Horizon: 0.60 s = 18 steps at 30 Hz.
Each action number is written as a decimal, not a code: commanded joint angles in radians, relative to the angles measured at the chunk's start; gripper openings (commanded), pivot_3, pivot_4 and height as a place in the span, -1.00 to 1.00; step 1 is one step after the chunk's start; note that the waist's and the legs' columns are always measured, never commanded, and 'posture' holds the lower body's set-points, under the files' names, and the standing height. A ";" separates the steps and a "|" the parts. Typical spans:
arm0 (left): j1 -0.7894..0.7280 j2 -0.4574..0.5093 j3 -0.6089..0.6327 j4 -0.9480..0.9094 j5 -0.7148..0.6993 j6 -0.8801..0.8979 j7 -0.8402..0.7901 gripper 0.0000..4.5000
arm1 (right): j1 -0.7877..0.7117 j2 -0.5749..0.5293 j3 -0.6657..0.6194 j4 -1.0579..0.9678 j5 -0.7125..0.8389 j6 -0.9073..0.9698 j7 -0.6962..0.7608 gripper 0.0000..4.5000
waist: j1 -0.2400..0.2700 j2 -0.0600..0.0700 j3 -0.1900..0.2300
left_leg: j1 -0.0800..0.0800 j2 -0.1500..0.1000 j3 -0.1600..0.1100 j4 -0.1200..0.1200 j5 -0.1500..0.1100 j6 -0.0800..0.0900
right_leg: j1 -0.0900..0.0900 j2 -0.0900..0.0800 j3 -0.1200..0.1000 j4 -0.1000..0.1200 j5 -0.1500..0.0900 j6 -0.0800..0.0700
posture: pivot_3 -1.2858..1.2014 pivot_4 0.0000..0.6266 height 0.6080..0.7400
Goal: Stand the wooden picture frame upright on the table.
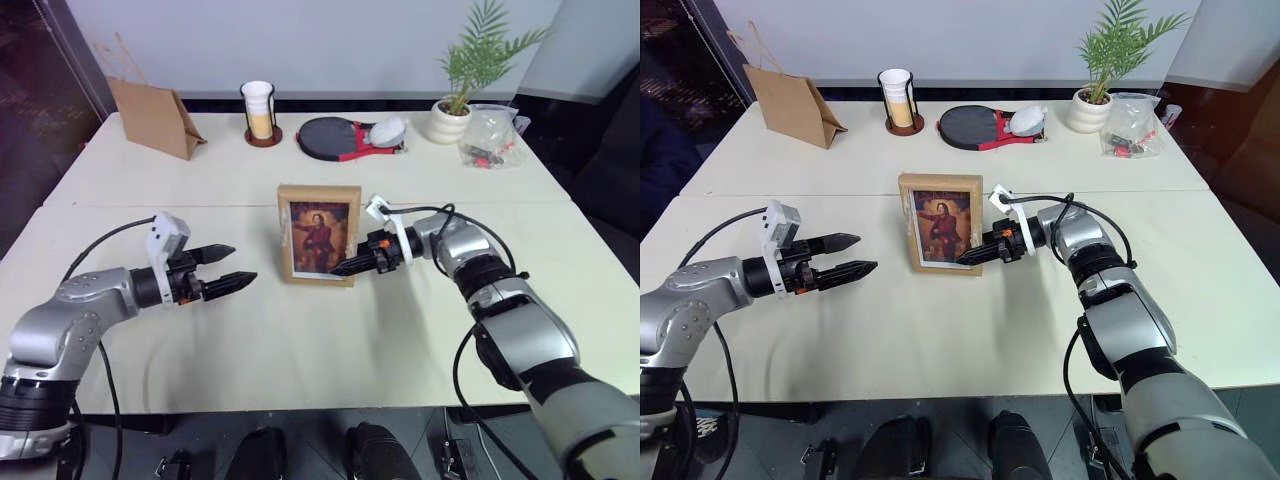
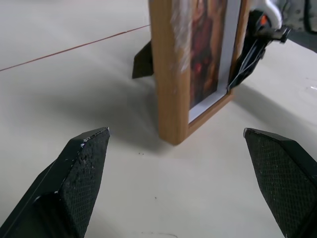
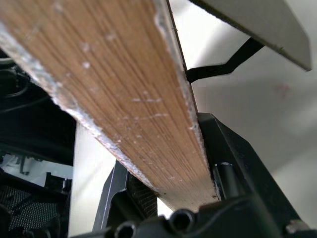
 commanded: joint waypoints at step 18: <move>0.002 -0.014 0.042 -0.105 -0.041 0.060 -0.029 1.00 | 0.339 -0.394 -0.242 -0.611 -0.019 0.067 0.005 0.99 | 0.017 0.002 0.001 | 0.000 -0.002 0.001 0.000 -0.002 0.002 | 0.000 -0.003 -0.001 -0.001 0.000 0.000 | 0.03 -0.52 1.00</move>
